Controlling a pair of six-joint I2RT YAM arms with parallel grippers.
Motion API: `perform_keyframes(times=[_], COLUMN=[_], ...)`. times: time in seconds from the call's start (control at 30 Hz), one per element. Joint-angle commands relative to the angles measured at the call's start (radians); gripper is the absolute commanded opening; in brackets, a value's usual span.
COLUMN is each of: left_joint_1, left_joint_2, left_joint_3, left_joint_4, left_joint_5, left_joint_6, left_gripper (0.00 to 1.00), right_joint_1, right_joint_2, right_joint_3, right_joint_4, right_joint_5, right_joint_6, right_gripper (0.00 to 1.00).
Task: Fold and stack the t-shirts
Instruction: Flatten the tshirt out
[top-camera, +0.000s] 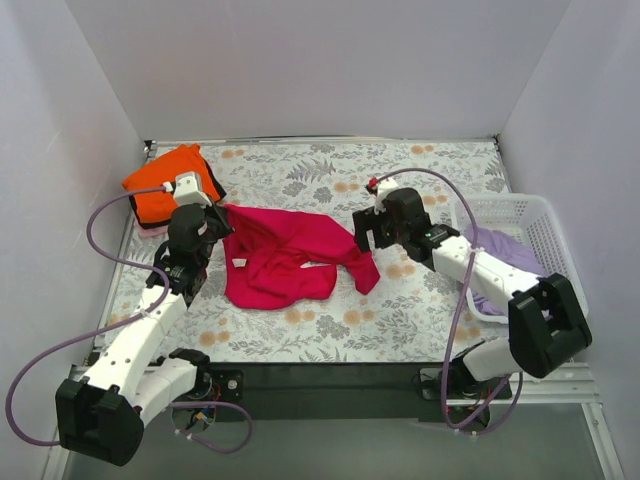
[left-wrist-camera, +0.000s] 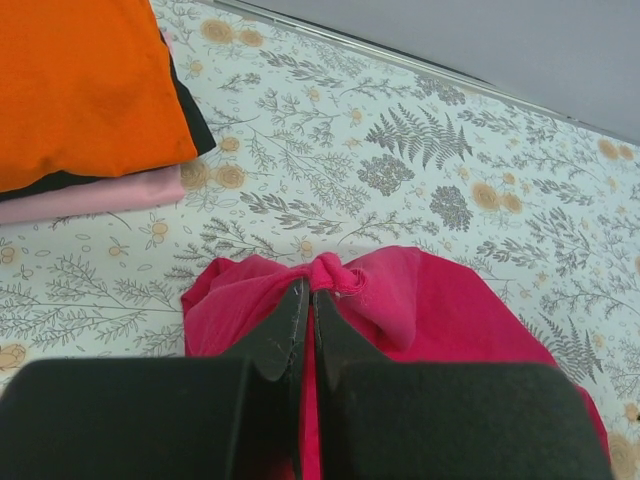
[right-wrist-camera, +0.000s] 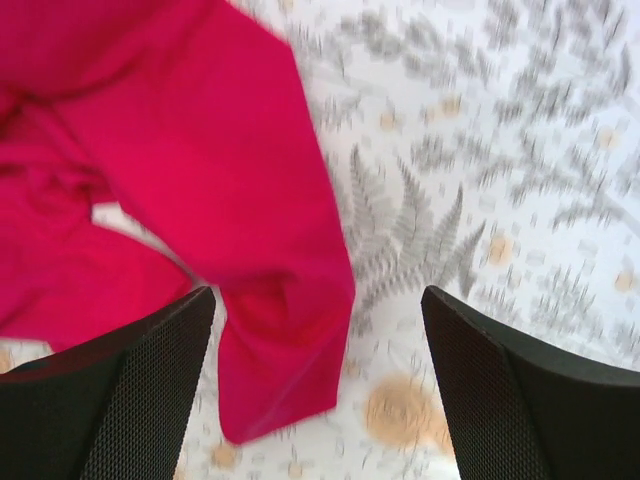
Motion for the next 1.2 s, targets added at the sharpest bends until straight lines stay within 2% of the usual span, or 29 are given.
perform_keyframes(times=[0.0, 0.27, 0.37, 0.87, 1.17], left_joint_1=[0.005, 0.005, 0.005, 0.003, 0.005], left_joint_2=[-0.024, -0.014, -0.017, -0.028, -0.028], left_joint_3=[-0.009, -0.014, -0.015, -0.02, -0.021], left_joint_4=[0.008, 0.008, 0.008, 0.008, 0.008], left_joint_5=[-0.017, -0.021, -0.02, -0.012, -0.014], left_joint_6=[0.001, 0.003, 0.003, 0.0, -0.002], left_gripper=[0.0, 0.0, 0.0, 0.0, 0.0], right_joint_1=[0.003, 0.003, 0.003, 0.014, 0.025], right_joint_2=[0.128, 0.461, 0.519, 0.602, 0.616], right_joint_3=[0.137, 0.372, 0.42, 0.421, 0.407], right_joint_4=[0.118, 0.182, 0.182, 0.192, 0.186], right_joint_5=[0.024, -0.016, -0.059, -0.091, -0.096], right_joint_6=[-0.044, -0.087, -0.089, -0.081, -0.083], right_gripper=[0.76, 0.68, 0.66, 0.58, 0.43])
